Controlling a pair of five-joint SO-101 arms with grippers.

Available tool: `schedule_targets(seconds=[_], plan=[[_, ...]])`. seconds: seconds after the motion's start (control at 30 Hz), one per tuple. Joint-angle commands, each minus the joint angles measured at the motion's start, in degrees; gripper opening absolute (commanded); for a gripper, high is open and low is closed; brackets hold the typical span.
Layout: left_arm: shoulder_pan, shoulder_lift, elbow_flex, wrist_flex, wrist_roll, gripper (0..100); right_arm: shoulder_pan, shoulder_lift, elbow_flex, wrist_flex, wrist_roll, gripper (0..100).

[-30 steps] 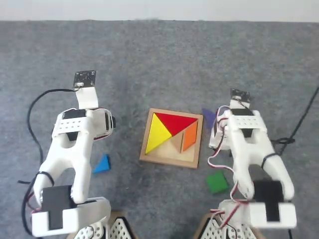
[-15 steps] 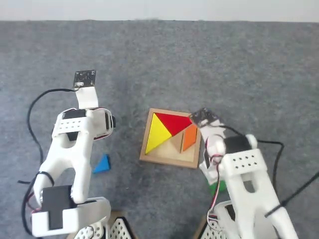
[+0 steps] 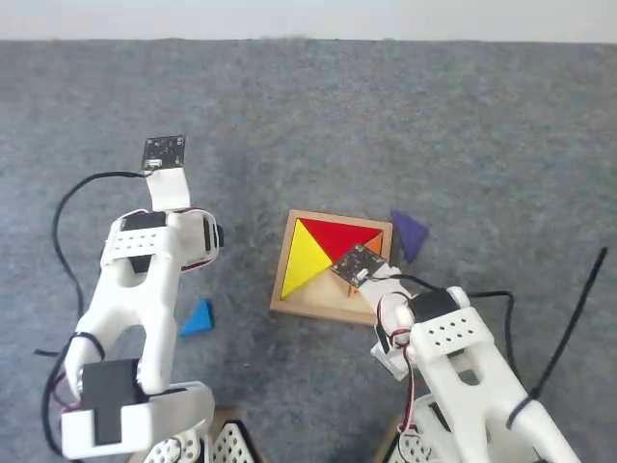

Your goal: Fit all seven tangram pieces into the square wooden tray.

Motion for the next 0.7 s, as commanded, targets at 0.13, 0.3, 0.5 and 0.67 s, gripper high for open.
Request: schedule_targets(seconds=[0.13,0.3,0.5,0.67], plan=[[-0.44,-2.29,-0.04,-0.88,-0.88,20,1.01,9.01,-0.62,-5.85,0.97,25.9],[-0.35,-2.29,-0.04,-0.97,-0.88,20,6.2,12.18,-2.2,-6.81,1.05,25.9],[-0.18,-2.29,-0.22,-0.97,-0.88,20,11.74,12.53,-2.2,-6.81,0.88,25.9],[-0.18,-2.29,-0.13,-0.97,-0.88,20,16.13,12.62,-2.2,-6.9,4.4,25.7]])
